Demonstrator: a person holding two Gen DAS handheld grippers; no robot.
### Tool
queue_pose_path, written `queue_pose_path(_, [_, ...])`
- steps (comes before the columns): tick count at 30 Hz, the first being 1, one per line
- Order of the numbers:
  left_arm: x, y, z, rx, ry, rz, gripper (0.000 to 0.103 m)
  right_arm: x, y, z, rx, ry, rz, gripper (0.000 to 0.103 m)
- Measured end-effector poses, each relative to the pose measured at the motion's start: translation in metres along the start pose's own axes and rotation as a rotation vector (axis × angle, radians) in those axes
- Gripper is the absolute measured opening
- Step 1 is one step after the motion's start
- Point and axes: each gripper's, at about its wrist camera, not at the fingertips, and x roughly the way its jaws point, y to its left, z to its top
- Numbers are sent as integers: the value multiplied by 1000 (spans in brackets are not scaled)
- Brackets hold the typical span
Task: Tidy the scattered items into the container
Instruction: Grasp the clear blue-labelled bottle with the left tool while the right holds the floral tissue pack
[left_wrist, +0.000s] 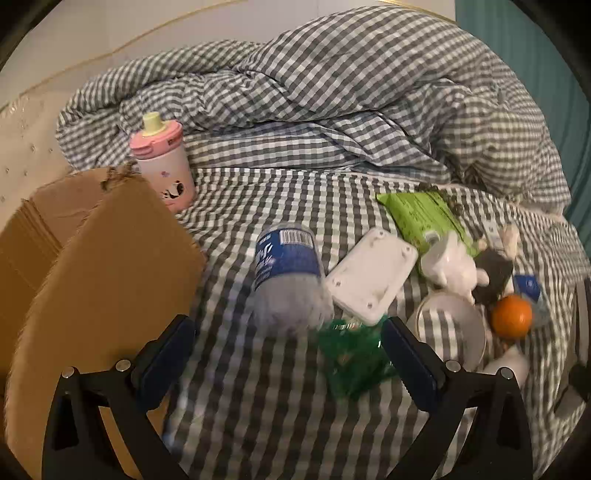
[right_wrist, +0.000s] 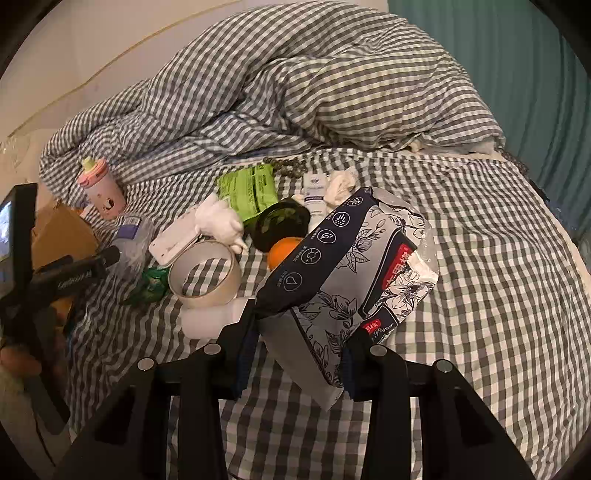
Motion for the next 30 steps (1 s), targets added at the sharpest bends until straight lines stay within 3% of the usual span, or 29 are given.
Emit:
queue_pose_path(5, [34, -3, 13, 1, 36, 57, 99, 4, -5, -4, 10, 7, 3, 37])
queue_pose_path(7, [51, 2, 12, -28, 101, 41, 60, 4, -7, -4, 11, 10, 6, 37])
queue_pose_path(14, [37, 6, 9, -51, 105, 9, 58, -7, -4, -3, 8, -17, 7, 38])
queue_pose_path(23, [-35, -7, 12, -24, 13, -45, 50, -44, 6, -2, -2, -77, 2, 38])
queue_pose_path(24, [-44, -8, 13, -18, 4, -47, 18, -49, 8, -3, -5, -85, 2, 38])
queue_pose_path(25, [-51, -8, 13, -11, 1, -45, 1, -54, 10, -3, -9, -93, 4, 38])
queue_pose_path(30, [-50, -8, -1, 28, 67, -49, 3, -78, 20, -7, -20, -124, 10, 38])
